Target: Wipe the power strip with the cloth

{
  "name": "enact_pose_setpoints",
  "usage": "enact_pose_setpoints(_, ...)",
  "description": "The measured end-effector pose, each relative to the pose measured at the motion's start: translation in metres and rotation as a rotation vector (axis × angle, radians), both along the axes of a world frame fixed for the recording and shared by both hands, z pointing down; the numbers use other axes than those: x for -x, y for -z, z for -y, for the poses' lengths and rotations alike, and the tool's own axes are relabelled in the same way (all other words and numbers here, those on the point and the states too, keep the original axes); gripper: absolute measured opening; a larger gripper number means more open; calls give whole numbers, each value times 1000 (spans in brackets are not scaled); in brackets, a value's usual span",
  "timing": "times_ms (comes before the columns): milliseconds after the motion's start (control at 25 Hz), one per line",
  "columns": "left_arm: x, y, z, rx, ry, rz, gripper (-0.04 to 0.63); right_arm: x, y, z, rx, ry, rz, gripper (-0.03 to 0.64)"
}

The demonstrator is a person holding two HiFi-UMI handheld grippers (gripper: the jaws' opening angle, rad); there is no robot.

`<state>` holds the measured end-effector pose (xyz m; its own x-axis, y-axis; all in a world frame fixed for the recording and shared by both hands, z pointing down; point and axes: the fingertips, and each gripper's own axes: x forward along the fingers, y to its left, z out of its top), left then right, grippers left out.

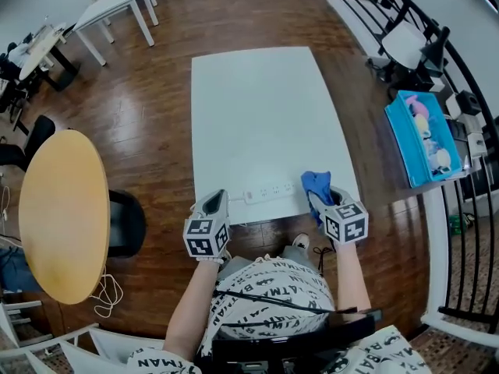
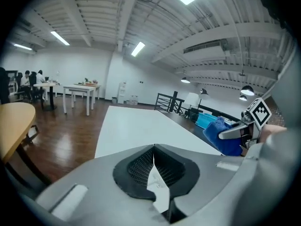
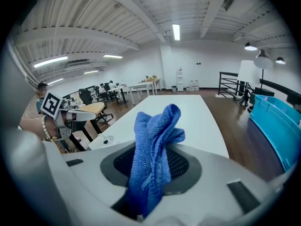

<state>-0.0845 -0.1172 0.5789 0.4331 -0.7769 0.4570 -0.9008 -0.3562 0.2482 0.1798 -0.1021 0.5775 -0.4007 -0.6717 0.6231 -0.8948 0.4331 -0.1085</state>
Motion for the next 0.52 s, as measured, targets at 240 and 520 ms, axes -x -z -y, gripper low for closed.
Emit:
enact_pose_setpoints(240, -11, -2, -7, 6, 5, -6, -12, 0, 0, -4, -1, -3, -1, 135)
enact_pose_setpoints(520, -17, -6, -9, 15, 3, -2, -12, -5, 6, -1, -14, -7, -1, 133)
